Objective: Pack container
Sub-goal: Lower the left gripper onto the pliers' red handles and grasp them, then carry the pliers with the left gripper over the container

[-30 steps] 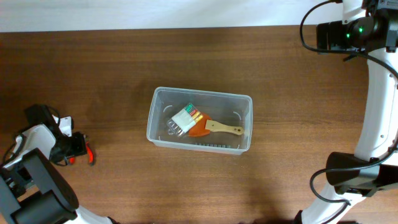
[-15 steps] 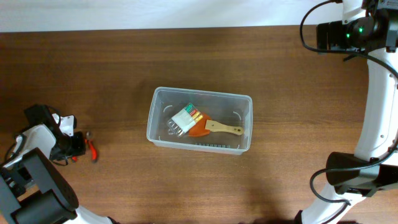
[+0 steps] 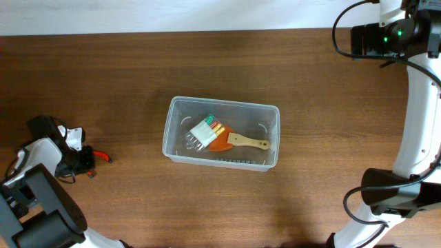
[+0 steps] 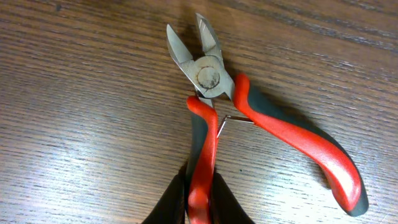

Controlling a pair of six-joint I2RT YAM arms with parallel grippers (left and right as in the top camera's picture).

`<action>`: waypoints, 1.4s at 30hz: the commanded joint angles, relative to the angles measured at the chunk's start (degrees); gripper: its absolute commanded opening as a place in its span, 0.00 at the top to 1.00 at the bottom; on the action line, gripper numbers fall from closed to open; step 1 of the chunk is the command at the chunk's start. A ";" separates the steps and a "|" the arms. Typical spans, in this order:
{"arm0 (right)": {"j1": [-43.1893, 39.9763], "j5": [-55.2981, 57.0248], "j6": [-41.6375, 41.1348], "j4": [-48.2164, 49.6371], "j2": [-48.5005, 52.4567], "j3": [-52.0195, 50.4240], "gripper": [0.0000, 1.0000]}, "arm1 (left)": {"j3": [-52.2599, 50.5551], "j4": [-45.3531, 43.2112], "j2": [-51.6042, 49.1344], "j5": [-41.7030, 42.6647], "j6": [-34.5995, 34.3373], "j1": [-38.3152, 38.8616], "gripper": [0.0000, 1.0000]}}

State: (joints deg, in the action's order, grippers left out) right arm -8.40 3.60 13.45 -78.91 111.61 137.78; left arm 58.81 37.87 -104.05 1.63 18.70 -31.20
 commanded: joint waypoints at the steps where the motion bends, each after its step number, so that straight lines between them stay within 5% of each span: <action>1: -0.35 -0.33 -0.24 -0.02 0.26 0.02 0.01 | -3.69 0.66 -4.81 3.37 0.26 0.39 0.94; 9: -0.35 -0.31 -0.24 -0.02 0.24 0.02 0.01 | -1.36 2.78 -4.79 3.58 -1.55 0.44 0.98; 19: -0.35 -0.31 -0.26 -0.02 0.24 0.02 0.01 | 14.05 12.24 1.88 6.62 -2.75 3.39 0.98; 32: -0.35 -0.33 -0.26 0.02 0.24 0.02 0.01 | 30.10 15.56 14.08 6.25 8.26 28.46 0.98; 42: -0.35 -0.35 -0.26 -0.04 0.24 0.02 0.01 | 30.12 15.58 5.46 5.90 11.21 45.46 0.98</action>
State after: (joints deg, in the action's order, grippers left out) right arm -8.40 3.60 13.50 -78.94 111.61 137.78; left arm 88.84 53.39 -93.97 7.14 28.08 11.97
